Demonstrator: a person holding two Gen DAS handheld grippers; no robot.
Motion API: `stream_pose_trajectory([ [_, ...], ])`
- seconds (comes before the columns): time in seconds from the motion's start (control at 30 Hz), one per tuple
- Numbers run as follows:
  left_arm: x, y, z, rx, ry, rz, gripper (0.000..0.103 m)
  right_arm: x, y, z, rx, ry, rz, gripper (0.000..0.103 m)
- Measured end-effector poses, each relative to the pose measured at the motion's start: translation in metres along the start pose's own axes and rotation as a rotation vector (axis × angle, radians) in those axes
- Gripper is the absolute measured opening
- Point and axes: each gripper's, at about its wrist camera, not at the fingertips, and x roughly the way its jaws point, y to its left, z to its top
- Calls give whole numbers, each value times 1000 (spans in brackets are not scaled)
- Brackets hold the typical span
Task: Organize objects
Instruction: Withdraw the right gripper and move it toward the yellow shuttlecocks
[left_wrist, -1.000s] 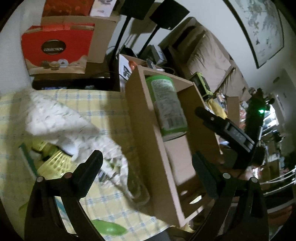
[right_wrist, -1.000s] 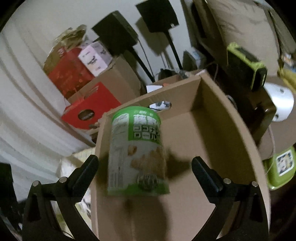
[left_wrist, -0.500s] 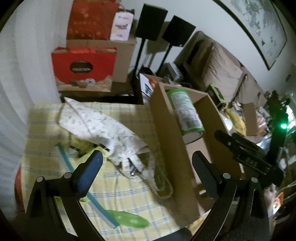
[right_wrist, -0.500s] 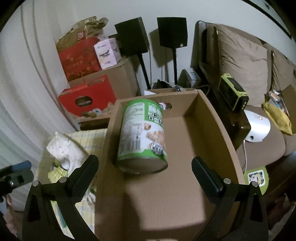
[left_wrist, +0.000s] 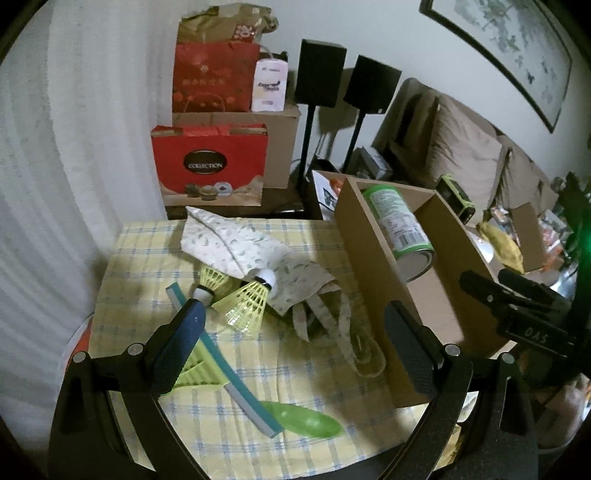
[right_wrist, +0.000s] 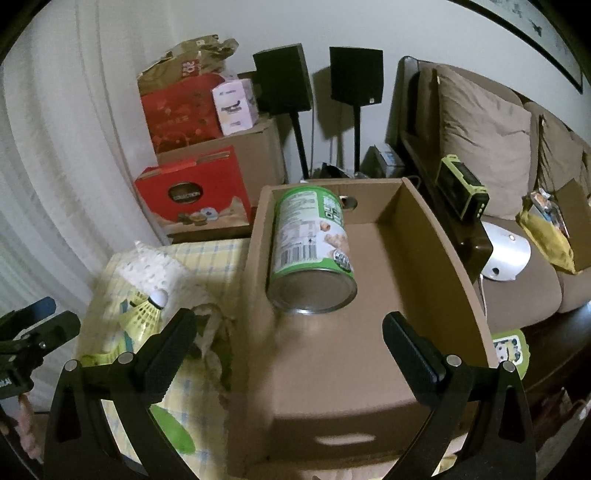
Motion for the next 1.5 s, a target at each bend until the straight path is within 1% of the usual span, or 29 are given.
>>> stream_pose_trajectory([
  [0.27, -15, 6, -15, 6, -14, 20, 97, -13, 10, -16, -3, -17, 6, 102],
  [0.8, -39, 29, -52, -25, -28, 54, 97, -38, 37, -47, -44, -34, 3, 102],
  [0.93, -42, 42, -58, -42, -24, 67, 97, -40, 48, -54, -62, -37, 4, 102],
  [1.1, -41, 63, -67, -70, -12, 93, 97, -42, 65, -63, -90, -40, 35, 102],
  [1.5, -26, 116, -84, -156, 26, 137, 97, -25, 108, -76, -169, -17, 95, 102],
])
